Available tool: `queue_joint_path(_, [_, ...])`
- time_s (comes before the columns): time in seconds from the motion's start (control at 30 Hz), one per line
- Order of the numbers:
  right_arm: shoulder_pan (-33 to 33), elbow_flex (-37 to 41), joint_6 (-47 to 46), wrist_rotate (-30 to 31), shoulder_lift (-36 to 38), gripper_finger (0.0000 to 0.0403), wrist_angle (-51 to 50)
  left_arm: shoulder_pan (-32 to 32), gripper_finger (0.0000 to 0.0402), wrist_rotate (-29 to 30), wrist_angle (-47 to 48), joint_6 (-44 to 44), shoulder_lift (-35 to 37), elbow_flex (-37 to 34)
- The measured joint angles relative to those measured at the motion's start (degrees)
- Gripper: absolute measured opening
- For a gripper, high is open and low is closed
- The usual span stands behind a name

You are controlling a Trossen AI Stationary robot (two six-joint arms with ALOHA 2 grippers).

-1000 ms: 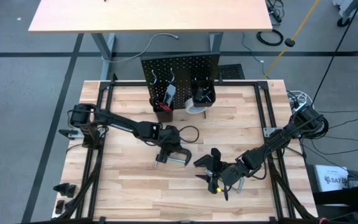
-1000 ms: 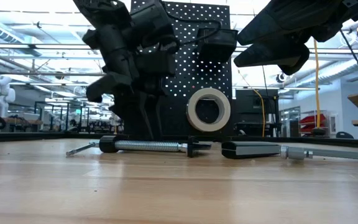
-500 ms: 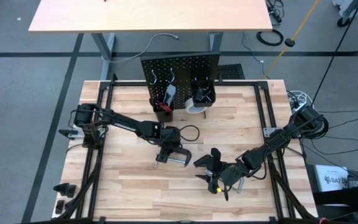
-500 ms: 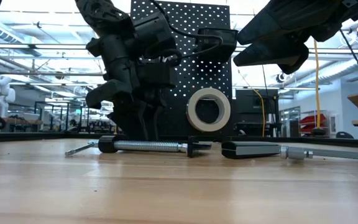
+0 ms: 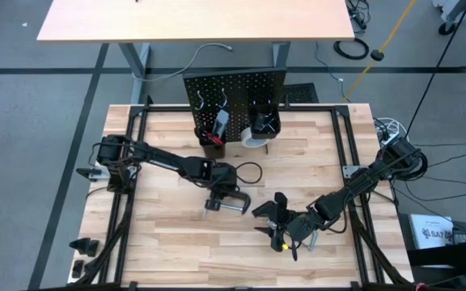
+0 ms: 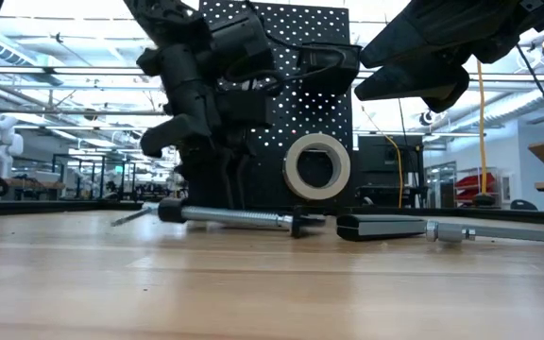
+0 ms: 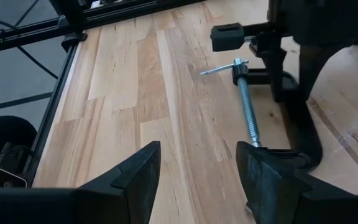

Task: Hang tools onto peg board
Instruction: Hang the clamp on the pegboard

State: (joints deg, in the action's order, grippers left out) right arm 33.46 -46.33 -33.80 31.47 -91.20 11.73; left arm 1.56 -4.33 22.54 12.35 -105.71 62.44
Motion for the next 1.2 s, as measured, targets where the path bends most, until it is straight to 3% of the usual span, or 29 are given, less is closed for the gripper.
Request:
queue_joint_path(0.37, [0.01, -0.02, 0.16, 0.00, -0.01, 0.0203, -0.02, 6.65, 0.0101, 11.01, 10.89, 0.54, 0.07, 9.03])
queue_joint_path(0.73, [0.40, -0.02, -0.02, -0.05, -0.02, 0.0203, -0.02, 12.60, 0.0101, 28.06, 22.57, -0.02, 0.91, 16.86])
queue_joint_path(0.97, [1.13, -0.02, -1.06, -0.07, -0.02, 0.0203, -0.20, 13.48, 0.0101, 40.36, 25.04, -3.72, 8.36, 17.11])
queue_joint_path(1.2, [1.15, -0.02, -1.02, -0.05, -0.02, 0.0203, -0.28, 13.62, 0.0101, 45.21, 25.20, -5.86, 16.29, 17.11])
